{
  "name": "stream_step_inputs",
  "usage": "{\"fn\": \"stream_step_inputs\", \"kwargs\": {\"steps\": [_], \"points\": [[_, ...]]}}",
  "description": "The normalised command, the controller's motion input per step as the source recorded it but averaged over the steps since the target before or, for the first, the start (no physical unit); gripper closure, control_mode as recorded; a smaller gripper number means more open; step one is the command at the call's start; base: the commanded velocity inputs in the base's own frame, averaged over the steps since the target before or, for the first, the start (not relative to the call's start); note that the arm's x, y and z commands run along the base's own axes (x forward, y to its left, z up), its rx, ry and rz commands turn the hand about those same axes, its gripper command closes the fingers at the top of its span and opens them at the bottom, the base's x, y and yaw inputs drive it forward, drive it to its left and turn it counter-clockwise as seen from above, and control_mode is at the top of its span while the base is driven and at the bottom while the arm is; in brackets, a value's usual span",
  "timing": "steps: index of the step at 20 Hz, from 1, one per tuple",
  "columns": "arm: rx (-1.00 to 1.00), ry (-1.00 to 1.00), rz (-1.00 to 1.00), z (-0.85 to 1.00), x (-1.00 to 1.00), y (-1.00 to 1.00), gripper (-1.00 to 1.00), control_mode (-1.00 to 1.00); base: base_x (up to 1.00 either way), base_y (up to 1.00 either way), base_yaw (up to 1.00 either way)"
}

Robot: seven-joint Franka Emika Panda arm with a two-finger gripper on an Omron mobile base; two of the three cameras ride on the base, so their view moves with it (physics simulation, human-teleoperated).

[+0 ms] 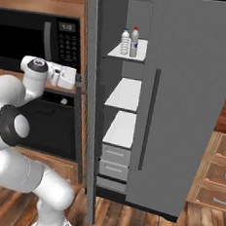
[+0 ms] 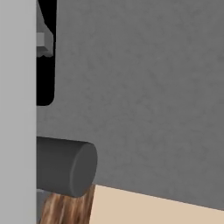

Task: Take the bottled waters from the counter and place them in the freezer to freeze. Close the freezer door after placing the bottles.

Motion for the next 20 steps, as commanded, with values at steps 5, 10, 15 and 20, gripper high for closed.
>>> {"fn": "stream_step_inputs", "kwargs": {"steps": [5, 10, 15, 20], "points": [[0.03, 0.00, 0.21, -0.21, 0.25, -1.00, -1.00, -1.00, 0.00, 0.00, 0.00], [0.02, 0.00, 0.20, -0.27, 0.42, -1.00, -1.00, -1.00, 0.00, 0.00, 0.00], [0.02, 0.00, 0.15, -0.22, 0.57, -1.00, -1.00, -1.00, 0.00, 0.00, 0.00], [0.05, 0.02, 0.08, -0.14, 0.77, -0.97, -1.00, -1.00, 0.00, 0.00, 0.00]]}}
